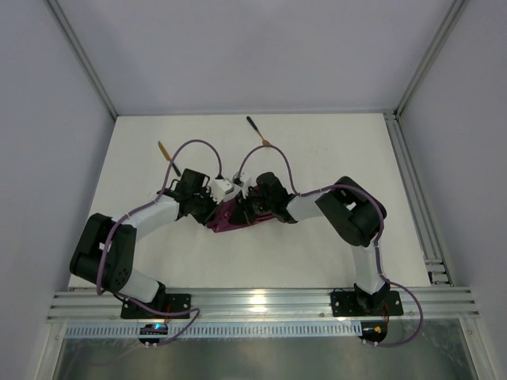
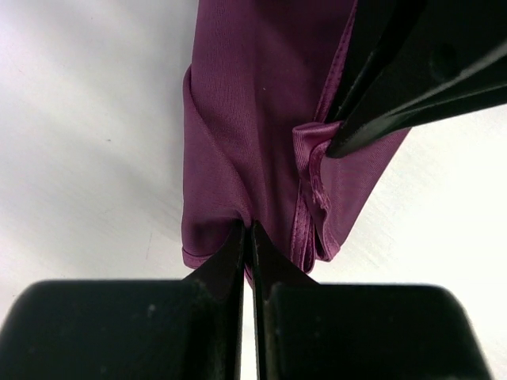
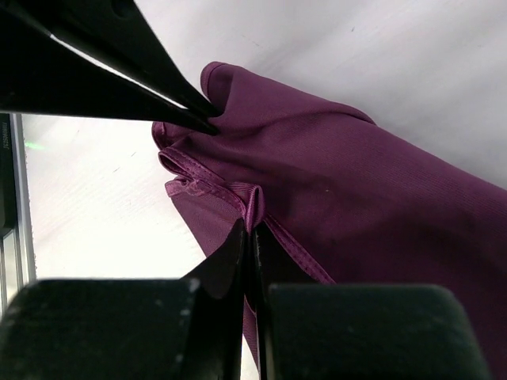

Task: Fold the napkin into a case and place the utensils inside
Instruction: Grasp the top corner of the smaller rectangle folded napkin from the folded napkin.

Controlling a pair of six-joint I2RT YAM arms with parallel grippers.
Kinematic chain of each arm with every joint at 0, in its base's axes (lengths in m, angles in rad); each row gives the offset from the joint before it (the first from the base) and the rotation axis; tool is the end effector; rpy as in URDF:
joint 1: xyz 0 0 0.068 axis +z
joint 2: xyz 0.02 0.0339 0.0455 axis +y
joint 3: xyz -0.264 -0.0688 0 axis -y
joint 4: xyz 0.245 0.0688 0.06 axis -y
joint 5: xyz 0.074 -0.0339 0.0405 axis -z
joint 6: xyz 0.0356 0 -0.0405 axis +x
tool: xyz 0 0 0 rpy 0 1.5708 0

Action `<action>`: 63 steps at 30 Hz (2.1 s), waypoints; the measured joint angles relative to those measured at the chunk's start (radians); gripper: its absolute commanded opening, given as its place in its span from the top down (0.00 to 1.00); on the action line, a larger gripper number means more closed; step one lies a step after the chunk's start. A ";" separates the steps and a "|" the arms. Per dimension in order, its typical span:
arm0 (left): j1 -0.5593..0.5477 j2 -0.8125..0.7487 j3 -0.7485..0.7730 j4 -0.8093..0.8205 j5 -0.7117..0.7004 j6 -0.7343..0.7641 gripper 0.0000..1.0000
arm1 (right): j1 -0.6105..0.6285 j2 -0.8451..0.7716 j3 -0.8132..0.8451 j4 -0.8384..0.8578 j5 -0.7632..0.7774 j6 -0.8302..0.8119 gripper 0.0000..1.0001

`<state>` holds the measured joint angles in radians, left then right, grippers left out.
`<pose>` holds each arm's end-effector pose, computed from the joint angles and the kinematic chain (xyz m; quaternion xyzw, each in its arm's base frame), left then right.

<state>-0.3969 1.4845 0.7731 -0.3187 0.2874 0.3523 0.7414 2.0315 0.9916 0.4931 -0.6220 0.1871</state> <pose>0.2522 -0.1166 0.1693 0.3846 0.8736 -0.1439 0.2612 0.2818 0.2862 0.1156 -0.3713 0.7573 0.4474 0.2976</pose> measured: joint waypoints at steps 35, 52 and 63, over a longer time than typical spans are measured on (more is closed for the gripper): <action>0.005 0.022 0.010 0.013 -0.003 0.023 1.00 | -0.004 0.149 0.232 -0.103 -0.046 0.246 0.96; 0.010 -0.084 0.010 -0.008 0.021 -0.006 1.00 | -0.009 0.193 0.294 -0.119 -0.031 0.339 0.96; 0.013 -0.051 0.010 -0.020 0.053 0.027 0.98 | -0.010 0.206 0.312 -0.122 -0.020 0.435 0.96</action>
<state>-0.3843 1.4330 0.7834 -0.3386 0.3408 0.3798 0.7319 2.2379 1.3033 0.3706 -0.6418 0.6220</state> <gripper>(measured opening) 0.005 0.048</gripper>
